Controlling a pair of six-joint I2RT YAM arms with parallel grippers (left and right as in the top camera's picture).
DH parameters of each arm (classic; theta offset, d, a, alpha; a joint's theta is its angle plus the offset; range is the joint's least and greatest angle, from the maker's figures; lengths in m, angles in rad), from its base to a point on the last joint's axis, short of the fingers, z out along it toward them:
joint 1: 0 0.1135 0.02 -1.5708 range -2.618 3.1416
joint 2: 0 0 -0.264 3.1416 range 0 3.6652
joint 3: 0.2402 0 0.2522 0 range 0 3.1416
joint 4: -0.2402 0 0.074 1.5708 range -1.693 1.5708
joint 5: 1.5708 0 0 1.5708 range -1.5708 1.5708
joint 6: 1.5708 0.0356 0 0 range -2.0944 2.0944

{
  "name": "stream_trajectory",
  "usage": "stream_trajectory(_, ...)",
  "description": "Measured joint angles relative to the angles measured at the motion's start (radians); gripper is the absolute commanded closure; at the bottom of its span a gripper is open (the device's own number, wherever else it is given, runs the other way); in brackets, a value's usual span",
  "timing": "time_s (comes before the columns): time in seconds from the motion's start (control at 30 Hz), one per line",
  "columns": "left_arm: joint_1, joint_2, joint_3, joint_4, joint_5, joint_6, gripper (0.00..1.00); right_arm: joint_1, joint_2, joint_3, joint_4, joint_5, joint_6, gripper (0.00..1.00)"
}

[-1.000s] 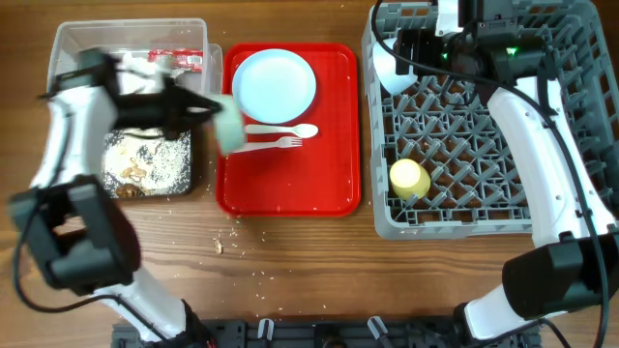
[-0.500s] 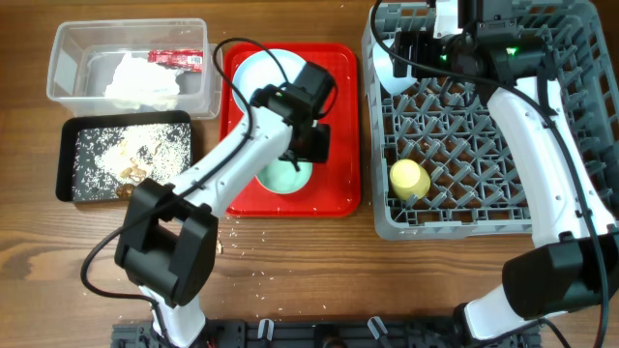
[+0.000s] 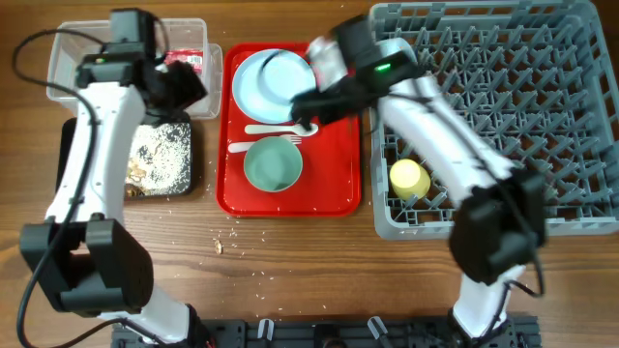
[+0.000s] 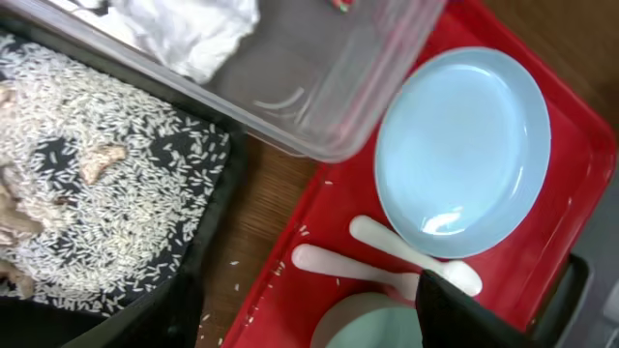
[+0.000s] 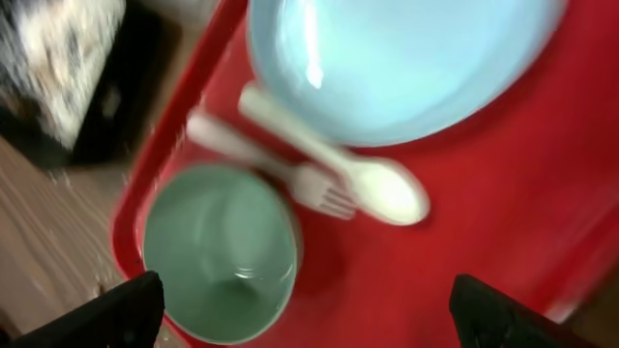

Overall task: Sort waste into correct bins and load items into the dishwasher rack
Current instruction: 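Grasp the green bowl with right gripper and place it in the rack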

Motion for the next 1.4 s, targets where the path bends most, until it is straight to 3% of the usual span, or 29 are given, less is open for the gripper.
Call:
stream_trajectory(0.1, 0.034, 0.0, 0.0, -0.002, 0.021, -0.003, 0.26, 0.113, 0.071, 0.0, -0.092, 0.097, -0.073, 0.15)
stream_trajectory(0.27, 0.032, 0.0, 0.0, -0.002, 0.039, -0.003, 0.25, 0.134, 0.147, 0.0, -0.118, 0.186, -0.135, 0.39)
stream_trajectory(0.3, 0.032, 0.0, 0.0, -0.002, 0.04, -0.004, 0.25, 0.131, 0.155, 0.0, -0.117, 0.193, -0.137, 0.48)
stream_trajectory(0.4, 0.032, 0.0, 0.0, -0.002, 0.039, -0.004, 0.25, 0.117, 0.17, 0.0, -0.11, 0.201, -0.148, 0.9)
stream_trajectory(0.43, 0.032, 0.0, 0.0, -0.002, 0.039, -0.004, 0.22, 0.113, 0.172, 0.0, -0.11, 0.203, -0.147, 0.95)
stream_trajectory(0.5, 0.032, 0.0, 0.0, -0.002, 0.039, -0.006, 0.02, 0.108, 0.172, 0.0, -0.108, 0.207, -0.146, 0.96)
stream_trajectory(0.53, 0.032, 0.0, 0.0, -0.001, 0.039, -0.01, 0.0, 0.108, 0.172, 0.0, -0.109, 0.208, -0.142, 0.96)
stream_trajectory(0.67, 0.032, 0.0, 0.0, -0.002, 0.039, -0.011, 0.0, 0.105, 0.148, 0.0, -0.127, 0.209, -0.108, 0.96)
stream_trajectory(0.77, 0.032, 0.0, 0.0, 0.0, 0.039, -0.011, 0.0, 0.079, 0.024, 0.0, -0.13, 0.269, -0.034, 0.96)
stream_trajectory(0.93, 0.032, 0.0, 0.0, 0.029, 0.039, -0.011, 0.0, -0.121, -0.33, 0.024, -0.21, 0.636, 0.188, 0.96)
stream_trajectory(1.03, 0.032, 0.0, 0.0, 0.029, 0.039, -0.011, 0.0, -0.182, -0.406, 0.03, -0.315, 0.89, 0.303, 0.96)
stream_trajectory(1.27, 0.032, 0.0, 0.0, 0.029, 0.039, -0.011, 0.0, -0.171, -0.306, 0.029, -0.451, 1.237, 0.42, 0.96)
stream_trajectory(1.4, 0.032, 0.0, 0.0, 0.029, 0.039, -0.011, 0.0, -0.084, -0.204, 0.024, -0.412, 1.409, 0.415, 0.96)
